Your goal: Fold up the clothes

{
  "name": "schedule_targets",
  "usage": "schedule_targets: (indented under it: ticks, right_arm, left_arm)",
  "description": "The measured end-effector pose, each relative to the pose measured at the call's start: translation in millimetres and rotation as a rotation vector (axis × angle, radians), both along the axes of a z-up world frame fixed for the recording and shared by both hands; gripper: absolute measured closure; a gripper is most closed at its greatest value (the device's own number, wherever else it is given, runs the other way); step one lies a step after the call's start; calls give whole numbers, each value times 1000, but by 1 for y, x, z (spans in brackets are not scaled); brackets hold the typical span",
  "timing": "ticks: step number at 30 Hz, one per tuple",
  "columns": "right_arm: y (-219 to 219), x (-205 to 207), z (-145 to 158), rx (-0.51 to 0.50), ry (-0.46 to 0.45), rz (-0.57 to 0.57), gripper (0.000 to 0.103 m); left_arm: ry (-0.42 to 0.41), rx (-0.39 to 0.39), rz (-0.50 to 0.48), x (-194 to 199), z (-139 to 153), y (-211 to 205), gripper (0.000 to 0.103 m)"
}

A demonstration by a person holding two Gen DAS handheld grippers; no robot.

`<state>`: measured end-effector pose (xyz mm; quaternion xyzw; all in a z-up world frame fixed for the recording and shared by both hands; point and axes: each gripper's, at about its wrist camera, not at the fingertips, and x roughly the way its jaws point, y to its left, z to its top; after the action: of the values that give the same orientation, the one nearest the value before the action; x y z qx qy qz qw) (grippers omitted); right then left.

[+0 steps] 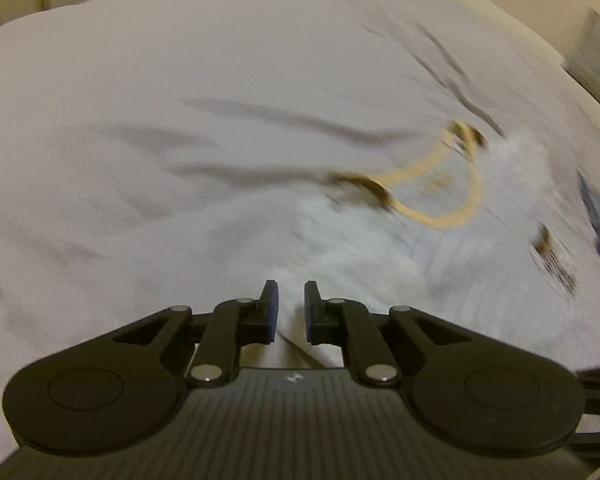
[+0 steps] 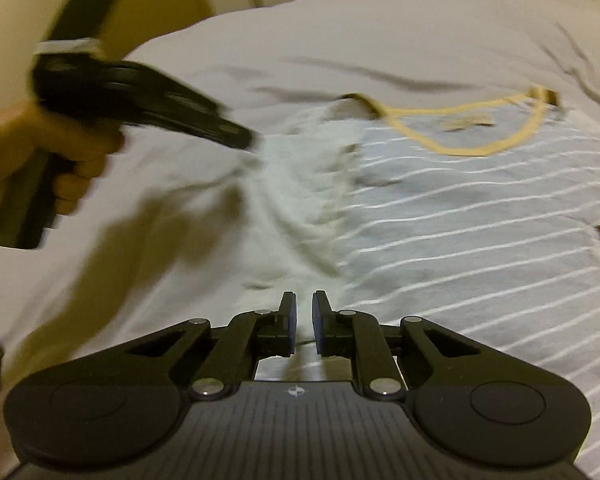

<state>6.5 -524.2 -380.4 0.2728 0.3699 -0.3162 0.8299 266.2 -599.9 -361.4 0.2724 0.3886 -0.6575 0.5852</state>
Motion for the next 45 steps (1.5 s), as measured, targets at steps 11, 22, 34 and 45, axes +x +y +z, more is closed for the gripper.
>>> schedule_targets:
  ticks: [11, 22, 34, 45]
  right_arm:
    - [36, 26, -21, 88, 61, 150, 77]
    - [82, -30, 54, 127, 75, 45, 76]
    - [118, -154, 149, -4, 49, -222, 49]
    - [118, -294, 210, -135, 6, -312, 28]
  left_arm:
    - [-73, 44, 1, 3, -27, -16, 97]
    - [-133, 35, 38, -17, 53, 82, 73]
    - [-125, 28, 22, -112, 116, 183, 19]
    - [-230, -27, 38, -259, 152, 205, 2]
